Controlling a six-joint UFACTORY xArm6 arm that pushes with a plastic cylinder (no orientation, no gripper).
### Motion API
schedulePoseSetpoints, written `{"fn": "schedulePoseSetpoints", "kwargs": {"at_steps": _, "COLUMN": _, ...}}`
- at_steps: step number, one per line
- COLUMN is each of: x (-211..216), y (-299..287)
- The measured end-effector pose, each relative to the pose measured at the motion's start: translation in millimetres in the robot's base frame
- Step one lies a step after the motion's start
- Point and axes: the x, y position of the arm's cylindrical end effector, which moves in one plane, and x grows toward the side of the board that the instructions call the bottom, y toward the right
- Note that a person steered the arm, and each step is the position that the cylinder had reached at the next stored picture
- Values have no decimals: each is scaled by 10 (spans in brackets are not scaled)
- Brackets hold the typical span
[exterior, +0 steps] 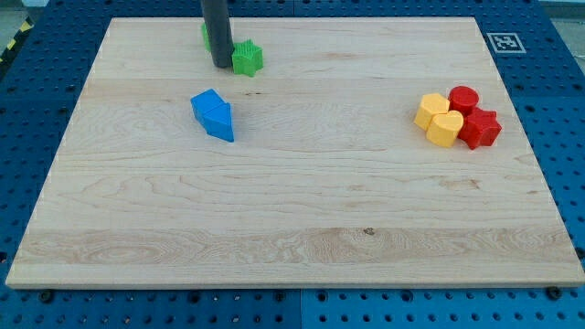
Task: Move the green blocks close to the blue blocks
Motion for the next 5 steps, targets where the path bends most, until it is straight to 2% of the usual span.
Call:
{"fn": "schedulePoseSetpoints", "kwargs": {"at_steps": 2, "x": -528, "y": -940}}
{"fn": "schedulePoseSetpoints", "kwargs": {"at_steps": 3, "x": -756, "y": -701}}
{"fn": "schedulePoseSetpoints", "kwargs": {"at_steps": 4, "x": -325, "y": -106}}
{"fn": "schedulePoseSetpoints", "kwargs": {"at_steps": 5, "x": -118, "y": 216}}
